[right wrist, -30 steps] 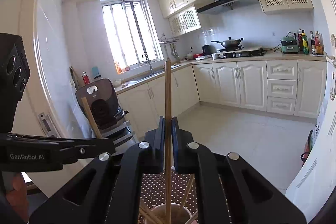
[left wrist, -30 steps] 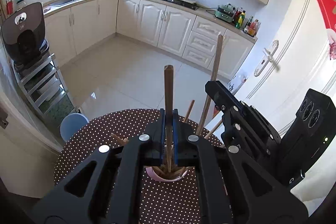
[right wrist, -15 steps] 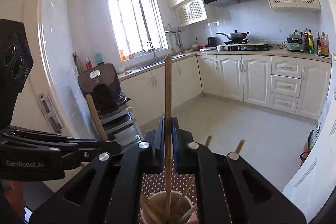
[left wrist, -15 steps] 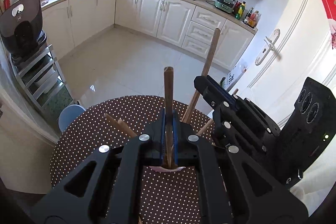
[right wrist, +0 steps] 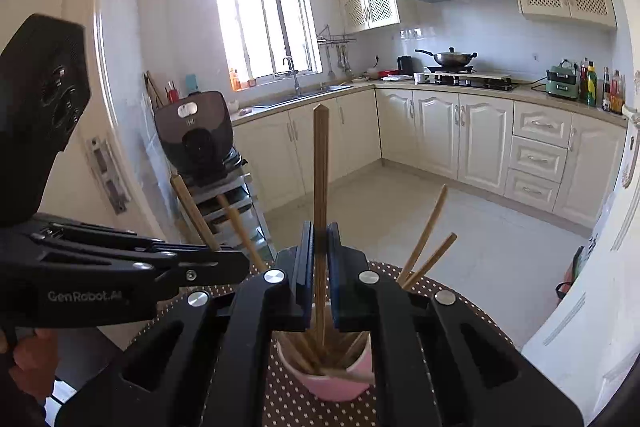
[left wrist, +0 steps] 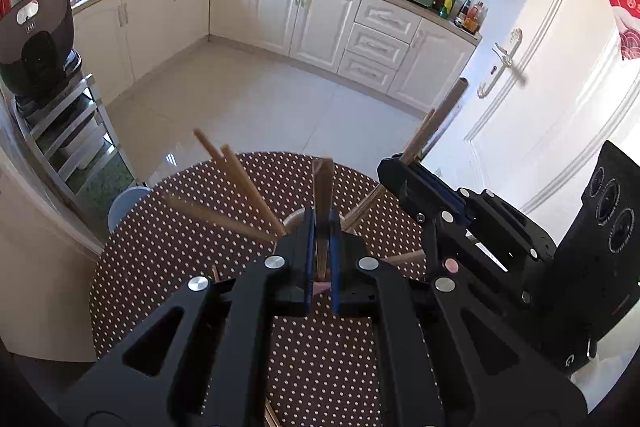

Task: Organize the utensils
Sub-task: 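Open both tools to release the sticks into the cup, then move both open tools down over the last loose sticks on the table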

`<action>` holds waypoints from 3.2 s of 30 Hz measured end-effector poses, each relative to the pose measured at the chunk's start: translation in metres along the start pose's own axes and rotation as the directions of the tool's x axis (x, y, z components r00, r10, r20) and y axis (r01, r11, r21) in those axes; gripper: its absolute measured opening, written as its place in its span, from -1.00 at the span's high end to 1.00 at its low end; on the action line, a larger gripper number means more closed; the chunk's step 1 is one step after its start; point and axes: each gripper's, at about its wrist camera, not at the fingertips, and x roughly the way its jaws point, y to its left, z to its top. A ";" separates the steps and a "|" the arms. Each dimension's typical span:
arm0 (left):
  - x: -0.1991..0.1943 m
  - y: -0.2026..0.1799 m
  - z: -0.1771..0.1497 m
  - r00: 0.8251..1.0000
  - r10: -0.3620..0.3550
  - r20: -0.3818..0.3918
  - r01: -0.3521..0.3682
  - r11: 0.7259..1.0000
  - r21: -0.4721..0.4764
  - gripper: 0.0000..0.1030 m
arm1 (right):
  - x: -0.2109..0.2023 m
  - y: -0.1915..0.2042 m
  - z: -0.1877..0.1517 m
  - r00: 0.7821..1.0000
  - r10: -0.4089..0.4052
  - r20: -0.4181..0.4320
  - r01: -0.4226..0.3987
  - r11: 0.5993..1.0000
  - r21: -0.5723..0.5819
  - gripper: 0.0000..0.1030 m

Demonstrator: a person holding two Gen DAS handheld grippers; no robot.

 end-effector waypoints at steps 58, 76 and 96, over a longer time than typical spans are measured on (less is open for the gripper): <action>-0.069 0.018 -0.036 0.996 0.067 0.063 -0.063 0.996 -0.067 -0.32 | -0.080 0.049 0.006 0.992 -0.126 -0.015 0.127 0.991 0.049 0.22; -0.091 0.051 -0.072 0.990 0.128 0.061 -0.123 0.989 -0.081 -0.35 | -0.066 0.087 -0.034 0.986 -0.090 -0.140 0.101 0.992 0.073 0.14; 0.025 0.101 -0.128 0.946 0.153 -0.285 -0.197 0.971 -0.133 -0.35 | 0.003 0.070 -0.114 0.889 -0.015 -0.458 0.102 0.981 0.166 0.14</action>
